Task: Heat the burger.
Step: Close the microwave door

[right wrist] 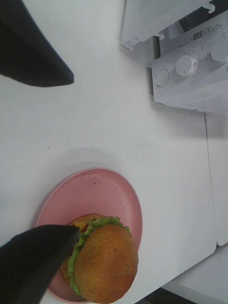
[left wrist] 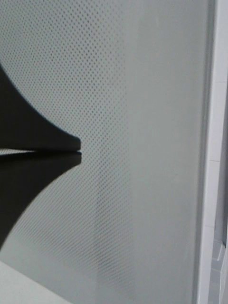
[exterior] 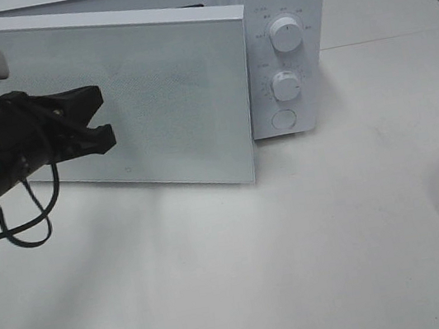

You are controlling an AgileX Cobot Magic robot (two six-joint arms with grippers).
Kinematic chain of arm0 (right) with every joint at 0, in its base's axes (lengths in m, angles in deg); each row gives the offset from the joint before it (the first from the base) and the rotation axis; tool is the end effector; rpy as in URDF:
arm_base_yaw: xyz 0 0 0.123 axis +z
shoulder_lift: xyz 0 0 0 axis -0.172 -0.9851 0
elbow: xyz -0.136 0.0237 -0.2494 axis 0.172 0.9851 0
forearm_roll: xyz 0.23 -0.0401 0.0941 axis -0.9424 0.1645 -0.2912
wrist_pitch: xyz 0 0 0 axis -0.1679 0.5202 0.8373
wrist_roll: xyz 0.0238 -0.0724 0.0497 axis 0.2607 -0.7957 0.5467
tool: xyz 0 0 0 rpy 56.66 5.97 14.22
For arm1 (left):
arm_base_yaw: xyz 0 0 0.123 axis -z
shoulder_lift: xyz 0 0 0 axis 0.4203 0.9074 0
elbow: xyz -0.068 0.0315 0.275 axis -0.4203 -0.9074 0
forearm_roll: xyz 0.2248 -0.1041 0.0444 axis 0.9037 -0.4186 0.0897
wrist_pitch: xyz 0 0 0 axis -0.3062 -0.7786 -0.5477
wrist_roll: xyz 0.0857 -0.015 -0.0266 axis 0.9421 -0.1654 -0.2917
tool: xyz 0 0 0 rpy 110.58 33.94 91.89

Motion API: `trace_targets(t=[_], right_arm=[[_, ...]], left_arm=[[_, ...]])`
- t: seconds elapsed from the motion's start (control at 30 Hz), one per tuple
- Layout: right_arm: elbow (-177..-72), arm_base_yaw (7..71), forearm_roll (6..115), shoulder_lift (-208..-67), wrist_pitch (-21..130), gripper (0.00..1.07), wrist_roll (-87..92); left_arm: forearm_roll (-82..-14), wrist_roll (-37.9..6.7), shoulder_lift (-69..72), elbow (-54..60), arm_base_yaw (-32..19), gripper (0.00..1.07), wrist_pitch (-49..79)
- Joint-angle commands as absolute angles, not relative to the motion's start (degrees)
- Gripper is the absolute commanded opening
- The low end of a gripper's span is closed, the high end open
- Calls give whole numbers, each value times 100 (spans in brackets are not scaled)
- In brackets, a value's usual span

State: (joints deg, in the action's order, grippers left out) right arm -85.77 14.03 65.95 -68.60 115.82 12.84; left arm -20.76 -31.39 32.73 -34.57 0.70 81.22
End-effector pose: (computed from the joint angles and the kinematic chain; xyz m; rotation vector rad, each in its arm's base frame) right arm -0.0040 -0.0069 0.2823 0.0318 1.9886 0.0115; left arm 0.2734 -0.1486 0.1707 0.4474 1.6827 -0.5425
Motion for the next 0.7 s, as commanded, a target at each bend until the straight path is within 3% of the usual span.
trace_targets(t=[0.03,0.5,0.7], right_arm=[[-8577,1380,6595,-6711,11518,77,1221],[-8577,1380,6606,-6711,11518,77,1233],[-8577,1380,6606,-6711,11518,76,1233]], left_arm=[[-2792,-2795,3554,-3050,437,0,8191],[-3829,-2675,4448,-1417,1124,0,7692],[-3915,-2675,4671,-988,1199,0,7520]])
